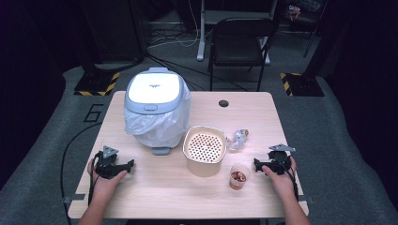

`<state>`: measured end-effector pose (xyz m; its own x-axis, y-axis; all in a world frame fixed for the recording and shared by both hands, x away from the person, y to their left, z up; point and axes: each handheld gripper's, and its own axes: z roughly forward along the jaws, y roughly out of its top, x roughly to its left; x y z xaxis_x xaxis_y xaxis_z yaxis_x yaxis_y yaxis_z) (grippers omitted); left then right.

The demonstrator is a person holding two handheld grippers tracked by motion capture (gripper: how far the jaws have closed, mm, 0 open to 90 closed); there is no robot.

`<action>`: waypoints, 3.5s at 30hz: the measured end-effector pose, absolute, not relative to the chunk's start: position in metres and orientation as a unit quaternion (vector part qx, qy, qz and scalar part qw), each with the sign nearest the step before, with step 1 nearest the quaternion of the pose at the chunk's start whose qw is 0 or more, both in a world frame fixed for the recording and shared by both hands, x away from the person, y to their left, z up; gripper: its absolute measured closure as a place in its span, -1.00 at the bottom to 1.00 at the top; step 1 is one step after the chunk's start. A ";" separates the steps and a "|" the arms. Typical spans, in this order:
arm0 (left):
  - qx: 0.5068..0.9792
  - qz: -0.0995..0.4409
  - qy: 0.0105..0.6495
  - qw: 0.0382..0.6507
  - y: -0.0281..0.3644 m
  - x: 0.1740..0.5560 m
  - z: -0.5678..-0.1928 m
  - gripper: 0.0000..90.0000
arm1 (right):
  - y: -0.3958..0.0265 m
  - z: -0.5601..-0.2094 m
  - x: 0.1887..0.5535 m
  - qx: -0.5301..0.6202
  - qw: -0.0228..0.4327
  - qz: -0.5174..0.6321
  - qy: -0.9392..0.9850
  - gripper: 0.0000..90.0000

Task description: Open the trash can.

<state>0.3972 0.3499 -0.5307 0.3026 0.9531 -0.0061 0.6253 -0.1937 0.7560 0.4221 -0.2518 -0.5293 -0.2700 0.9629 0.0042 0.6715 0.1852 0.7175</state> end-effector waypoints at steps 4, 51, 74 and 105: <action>0.737 0.243 0.532 0.339 0.348 0.396 -0.530 -0.53 | -0.252 -0.529 0.422 0.557 0.234 0.311 0.734 -1.00; 0.824 0.225 0.357 0.379 0.240 0.384 -0.504 -0.40 | -0.252 -0.529 0.421 0.555 0.231 0.313 0.735 -1.00; 0.833 0.232 0.342 0.368 0.218 0.408 -0.511 -0.49 | -0.252 -0.529 0.421 0.555 0.231 0.314 0.735 -1.00; 0.823 0.291 0.348 0.341 0.202 0.404 -0.529 -0.69 | -0.252 -0.529 0.420 0.555 0.229 0.313 0.736 -1.00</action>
